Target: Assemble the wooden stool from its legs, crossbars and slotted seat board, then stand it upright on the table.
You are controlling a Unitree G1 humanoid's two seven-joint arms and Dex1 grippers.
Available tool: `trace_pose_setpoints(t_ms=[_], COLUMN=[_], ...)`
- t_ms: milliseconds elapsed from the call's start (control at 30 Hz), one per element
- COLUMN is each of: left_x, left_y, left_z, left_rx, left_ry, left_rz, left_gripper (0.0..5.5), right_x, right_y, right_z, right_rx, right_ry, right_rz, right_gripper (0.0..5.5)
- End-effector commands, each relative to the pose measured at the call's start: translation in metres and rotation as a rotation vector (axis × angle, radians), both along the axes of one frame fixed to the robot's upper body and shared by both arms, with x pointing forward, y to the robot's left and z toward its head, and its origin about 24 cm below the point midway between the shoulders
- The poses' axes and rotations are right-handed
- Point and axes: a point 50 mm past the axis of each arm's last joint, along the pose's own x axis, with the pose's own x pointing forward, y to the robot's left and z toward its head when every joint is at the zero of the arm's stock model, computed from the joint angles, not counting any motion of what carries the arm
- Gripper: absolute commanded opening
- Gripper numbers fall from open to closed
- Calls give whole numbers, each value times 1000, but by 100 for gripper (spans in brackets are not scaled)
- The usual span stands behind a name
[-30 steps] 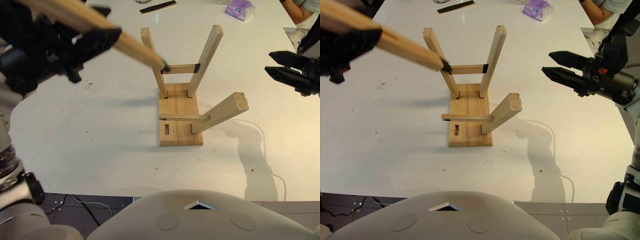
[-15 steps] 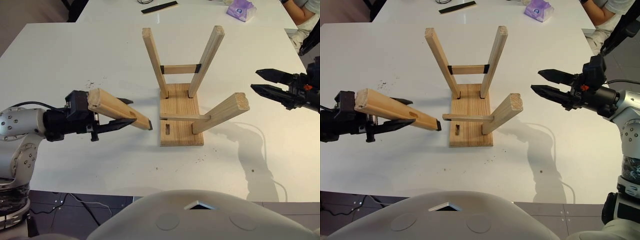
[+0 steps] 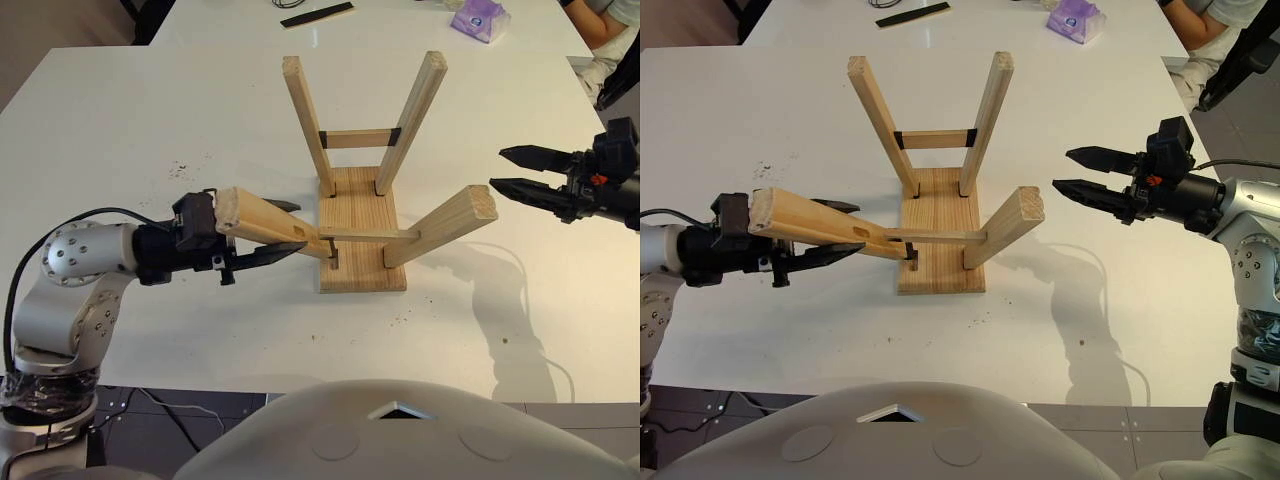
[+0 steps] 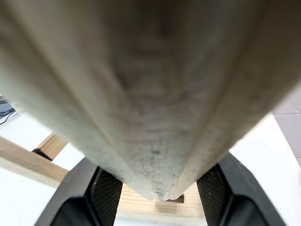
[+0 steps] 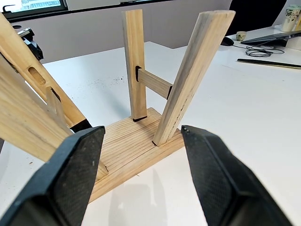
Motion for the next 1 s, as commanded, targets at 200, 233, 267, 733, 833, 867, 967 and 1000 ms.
trace_pose_setpoints(t_ms=[200, 233, 267, 733, 833, 867, 967, 1000], left_x=[2, 1, 0, 20, 24, 26, 28, 29], left_y=[8, 8, 7, -5, -6, -6, -8, -9], left_z=[-15, -15, -16, -26, -21, -20, -17, -16], left_rx=[113, 115, 118, 89, 65, 57, 40, 36], left_ry=[52, 61, 67, 47, 49, 51, 56, 54], left_rz=[-64, -73, -81, -83, -69, -62, -46, -40], left_gripper=[204, 204, 204, 204, 204, 204, 204, 204], right_x=[-1, -1, -2, -2, -2, -2, -2, -2], right_y=[6, 7, 7, 12, 12, 13, 12, 12], right_z=[-1, -2, -3, -8, -9, -9, -9, -10], right_rx=[-15, -14, -14, -27, -30, -30, -30, -35], right_ry=[-16, -15, -14, -19, -20, -21, -24, -24], right_rz=[11, 11, 10, 16, 16, 16, 14, 13], right_gripper=[299, 299, 299, 299, 299, 299, 299, 299])
